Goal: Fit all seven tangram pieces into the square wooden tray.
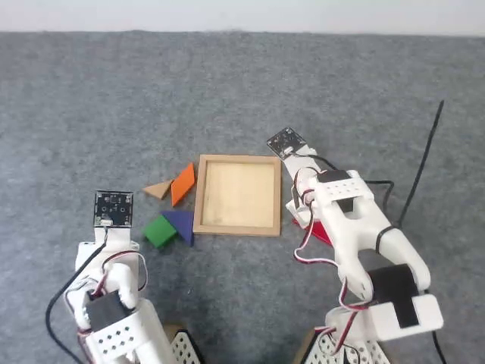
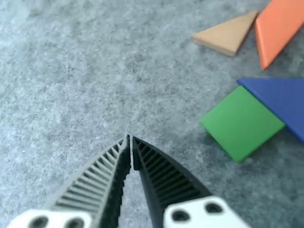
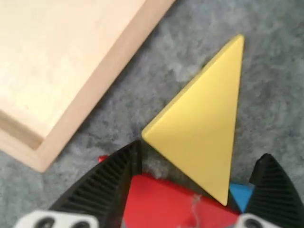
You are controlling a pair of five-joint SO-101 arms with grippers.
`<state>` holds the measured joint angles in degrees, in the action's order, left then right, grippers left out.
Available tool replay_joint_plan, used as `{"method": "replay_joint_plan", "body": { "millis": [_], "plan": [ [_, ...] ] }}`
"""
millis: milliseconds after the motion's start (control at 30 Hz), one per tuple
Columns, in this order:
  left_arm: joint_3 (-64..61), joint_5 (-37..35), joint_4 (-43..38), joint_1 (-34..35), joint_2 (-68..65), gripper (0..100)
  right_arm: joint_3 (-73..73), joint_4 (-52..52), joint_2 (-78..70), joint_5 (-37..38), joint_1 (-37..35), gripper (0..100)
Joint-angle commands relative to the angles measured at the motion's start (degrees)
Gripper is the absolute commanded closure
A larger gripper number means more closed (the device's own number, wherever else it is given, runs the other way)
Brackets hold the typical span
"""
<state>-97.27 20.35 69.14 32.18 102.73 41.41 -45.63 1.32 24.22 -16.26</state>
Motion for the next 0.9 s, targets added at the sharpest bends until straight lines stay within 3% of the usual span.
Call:
{"method": "replay_joint_plan", "body": {
  "millis": [0, 67, 233, 733, 867],
  "plan": [
    [0.84, 0.44, 0.44, -0.09, 0.62, 98, -6.33, -2.42, -2.07, 0.44, -0.22, 62.6],
    [0.84, 1.14, 0.88, -0.09, 0.62, 98, -10.02, -4.7, -4.97, -0.88, -0.4, 62.6],
    [1.1, 10.99, 4.04, -0.18, 0.62, 98, -17.32, -9.1, -11.03, -4.13, -1.1, 62.6],
    [0.84, 10.99, 3.96, -0.18, 0.62, 98, -19.78, -11.38, -12.44, -4.48, -0.66, 62.7],
    [0.84, 10.99, 3.96, -0.18, 0.62, 98, -19.78, -11.47, -12.44, -4.48, -0.66, 70.6]
  ]
}}
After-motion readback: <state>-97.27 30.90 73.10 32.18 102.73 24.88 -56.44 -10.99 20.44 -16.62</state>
